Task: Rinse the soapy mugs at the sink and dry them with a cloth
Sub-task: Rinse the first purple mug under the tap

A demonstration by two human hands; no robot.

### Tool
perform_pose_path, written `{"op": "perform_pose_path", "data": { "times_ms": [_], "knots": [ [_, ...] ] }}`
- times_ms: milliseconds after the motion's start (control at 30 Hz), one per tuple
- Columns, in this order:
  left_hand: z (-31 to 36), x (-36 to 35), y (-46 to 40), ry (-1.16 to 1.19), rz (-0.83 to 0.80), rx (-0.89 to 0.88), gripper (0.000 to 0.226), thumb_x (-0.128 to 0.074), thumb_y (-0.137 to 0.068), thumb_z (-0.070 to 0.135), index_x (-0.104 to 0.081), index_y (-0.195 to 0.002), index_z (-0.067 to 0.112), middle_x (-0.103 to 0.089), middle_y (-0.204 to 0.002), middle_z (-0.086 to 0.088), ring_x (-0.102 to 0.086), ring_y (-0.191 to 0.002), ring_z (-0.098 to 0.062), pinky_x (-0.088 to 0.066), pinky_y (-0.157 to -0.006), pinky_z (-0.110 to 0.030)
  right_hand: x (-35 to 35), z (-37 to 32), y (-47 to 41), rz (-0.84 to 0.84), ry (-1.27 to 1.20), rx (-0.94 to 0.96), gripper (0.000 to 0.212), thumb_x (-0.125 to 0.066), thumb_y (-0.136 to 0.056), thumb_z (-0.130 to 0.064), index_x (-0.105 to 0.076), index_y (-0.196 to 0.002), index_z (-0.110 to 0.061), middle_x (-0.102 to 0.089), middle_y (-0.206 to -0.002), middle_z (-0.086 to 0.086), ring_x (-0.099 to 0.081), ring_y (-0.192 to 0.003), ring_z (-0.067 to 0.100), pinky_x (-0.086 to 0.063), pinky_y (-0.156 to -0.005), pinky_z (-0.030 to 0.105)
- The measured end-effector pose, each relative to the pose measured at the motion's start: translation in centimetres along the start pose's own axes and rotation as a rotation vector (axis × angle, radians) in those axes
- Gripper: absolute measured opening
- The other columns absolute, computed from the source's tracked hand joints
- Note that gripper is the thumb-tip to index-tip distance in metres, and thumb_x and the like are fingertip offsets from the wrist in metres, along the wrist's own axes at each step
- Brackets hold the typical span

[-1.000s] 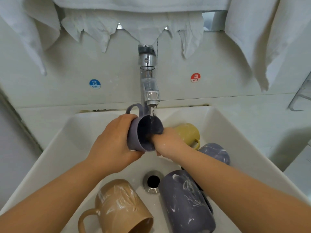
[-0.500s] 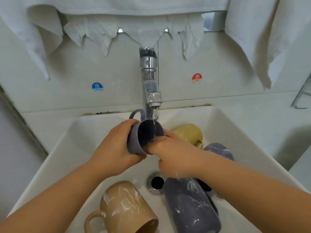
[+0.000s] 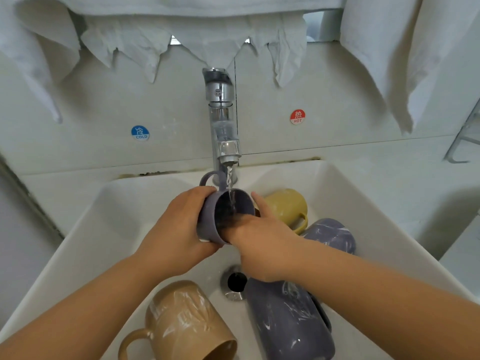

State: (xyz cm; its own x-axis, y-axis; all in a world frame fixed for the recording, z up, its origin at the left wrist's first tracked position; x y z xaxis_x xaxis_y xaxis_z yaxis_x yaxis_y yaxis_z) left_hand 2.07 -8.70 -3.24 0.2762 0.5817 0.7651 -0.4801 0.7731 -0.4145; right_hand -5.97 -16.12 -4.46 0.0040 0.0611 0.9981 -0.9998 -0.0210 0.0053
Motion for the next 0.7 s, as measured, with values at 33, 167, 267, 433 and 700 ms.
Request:
{"op": "perform_pose_path", "data": {
  "times_ms": [33,167,267,433,700],
  "knots": [
    [0.1,0.2,-0.1,0.015,0.017,-0.01,0.074,-0.089,-0.064,0.03,-0.042,-0.12,0.04,-0.051,-0.109,0.023,-0.052,-0.099,0.002,-0.038,-0.08,-0.003,0.4,0.0,0.0,0.022,0.089,0.013,0.055,-0.05,-0.086,-0.013,-0.044,-0.139,-0.025,-0.05,-0.139,-0.002,-0.029,-0.139,0.017,0.02,-0.114,0.051],
    [0.1,0.4,-0.2,0.037,0.019,-0.029,0.072,-0.089,-0.062,0.031,-0.044,-0.117,0.043,-0.052,-0.108,0.028,-0.05,-0.106,0.006,-0.04,-0.08,-0.003,0.9,0.3,0.2,0.02,-0.117,-0.04,0.046,-0.049,-0.085,-0.009,-0.056,-0.129,-0.023,-0.055,-0.131,0.001,-0.039,-0.128,0.021,-0.025,-0.113,0.04],
    [-0.3,-0.1,0.0,0.015,-0.011,-0.005,0.069,-0.087,-0.063,0.035,-0.047,-0.12,0.038,-0.054,-0.108,0.025,-0.053,-0.104,0.003,-0.042,-0.079,-0.009,0.6,-0.6,0.8,-0.118,-0.669,-0.111,0.029,-0.045,-0.083,0.002,-0.061,-0.102,-0.013,-0.058,-0.09,0.004,-0.052,-0.081,0.018,-0.042,-0.066,0.025],
    [-0.1,-0.8,0.1,0.047,-0.028,0.023,0.07,-0.081,-0.058,0.035,-0.045,-0.118,0.038,-0.052,-0.104,0.028,-0.053,-0.097,0.008,-0.043,-0.078,-0.009,0.5,-1.2,-0.2,-0.135,-1.145,-0.266,0.027,-0.045,-0.081,0.01,-0.045,-0.076,-0.017,-0.042,-0.079,0.003,-0.039,-0.07,0.015,-0.034,-0.06,0.024],
    [-0.3,-0.9,0.0,0.073,-0.088,0.048,0.07,-0.089,-0.061,0.027,-0.045,-0.11,0.05,-0.059,-0.103,0.025,-0.053,-0.098,0.012,-0.044,-0.073,-0.005,0.2,-0.8,0.7,-0.173,-0.674,-0.107,0.016,-0.046,-0.085,0.002,-0.054,-0.089,-0.011,-0.056,-0.09,0.01,-0.052,-0.083,0.022,-0.042,-0.069,0.027]
  ]
}}
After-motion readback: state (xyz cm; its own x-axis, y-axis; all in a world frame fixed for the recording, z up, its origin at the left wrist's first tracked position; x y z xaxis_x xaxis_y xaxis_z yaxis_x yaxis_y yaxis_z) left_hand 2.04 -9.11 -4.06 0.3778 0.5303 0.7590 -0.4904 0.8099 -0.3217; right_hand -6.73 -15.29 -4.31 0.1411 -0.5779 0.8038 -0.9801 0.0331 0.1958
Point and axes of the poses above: each hand's wrist, its own y-axis away from the middle knuckle, its own x-axis out of the back of the hand, z = x × y, the point moved 7 cm from there along -y, towards the middle knuckle
